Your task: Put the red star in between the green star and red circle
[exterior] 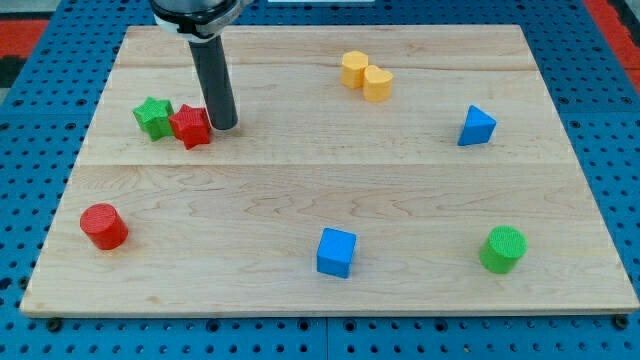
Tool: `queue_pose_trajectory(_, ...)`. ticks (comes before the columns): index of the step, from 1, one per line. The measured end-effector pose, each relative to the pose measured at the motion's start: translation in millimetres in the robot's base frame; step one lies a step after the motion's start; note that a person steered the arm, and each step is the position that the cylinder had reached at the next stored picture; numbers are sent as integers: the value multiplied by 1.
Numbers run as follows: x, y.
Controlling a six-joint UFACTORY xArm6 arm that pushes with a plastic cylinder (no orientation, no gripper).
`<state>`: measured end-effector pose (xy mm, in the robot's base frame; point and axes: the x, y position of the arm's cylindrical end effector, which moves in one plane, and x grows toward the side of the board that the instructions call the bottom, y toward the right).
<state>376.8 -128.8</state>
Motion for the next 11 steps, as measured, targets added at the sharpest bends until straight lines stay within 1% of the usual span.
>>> queue_pose_trajectory(1,-12,-12)
queue_pose_trajectory(2,4,-34)
queue_pose_trajectory(3,35,-43)
queue_pose_trajectory(4,3,-32)
queue_pose_trajectory(5,2,-58)
queue_pose_trajectory(6,70,-62)
queue_pose_trajectory(7,79,-48)
queue_pose_trajectory(8,55,-26)
queue_pose_trajectory(10,48,-103)
queue_pose_trajectory(11,72,-96)
